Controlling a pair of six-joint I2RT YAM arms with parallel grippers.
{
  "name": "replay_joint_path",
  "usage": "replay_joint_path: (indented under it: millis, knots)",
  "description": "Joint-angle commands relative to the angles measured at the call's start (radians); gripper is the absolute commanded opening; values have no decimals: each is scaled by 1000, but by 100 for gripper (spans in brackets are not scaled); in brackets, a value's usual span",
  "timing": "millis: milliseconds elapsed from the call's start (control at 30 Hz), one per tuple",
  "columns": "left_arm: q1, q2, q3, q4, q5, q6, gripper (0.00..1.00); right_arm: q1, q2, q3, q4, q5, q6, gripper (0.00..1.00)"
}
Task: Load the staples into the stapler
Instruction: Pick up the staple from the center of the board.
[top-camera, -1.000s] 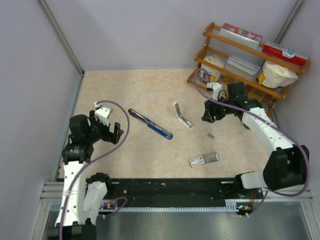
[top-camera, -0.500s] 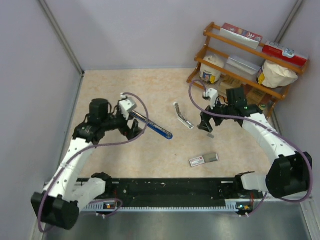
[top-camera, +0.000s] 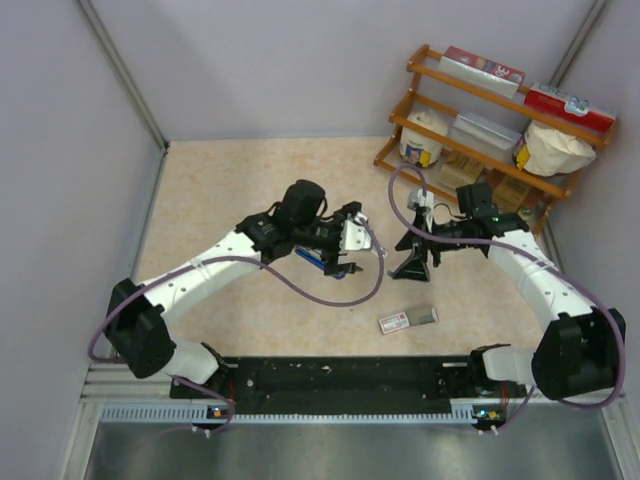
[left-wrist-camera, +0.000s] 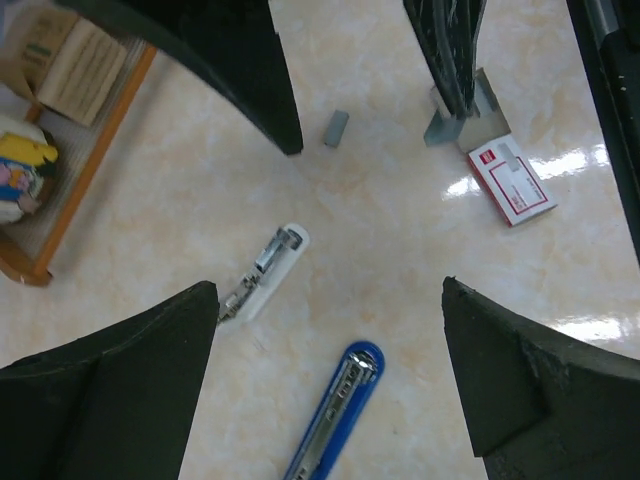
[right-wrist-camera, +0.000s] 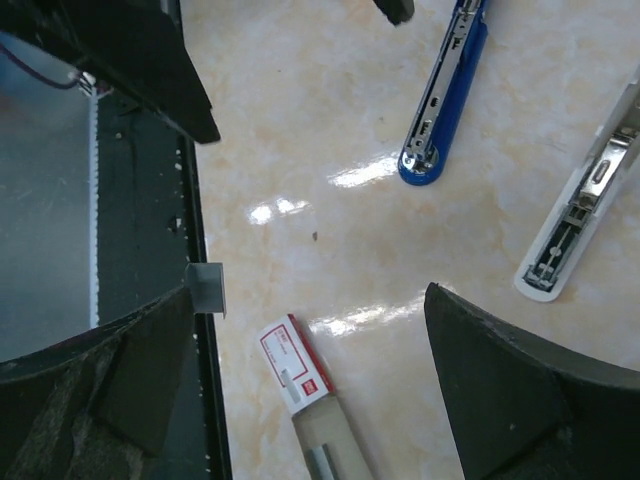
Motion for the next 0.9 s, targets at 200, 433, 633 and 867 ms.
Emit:
replay_joint_path:
  millis: [200,433,633,867]
  knots:
    - [-204,133,198,-100,-123,221,79,-37,142,105,-235,-227,-160,93]
    - [-238,159,208,-157,-90,248,72,-57,196,129,-300,-250,-207,91]
    - [-243,174,208,-143,-96,228,64,-60,207,134,-313,-254,-221,90]
    - [-256,205,232,-131,-97,197,57,-60,236,141,-329,-251,-230,89]
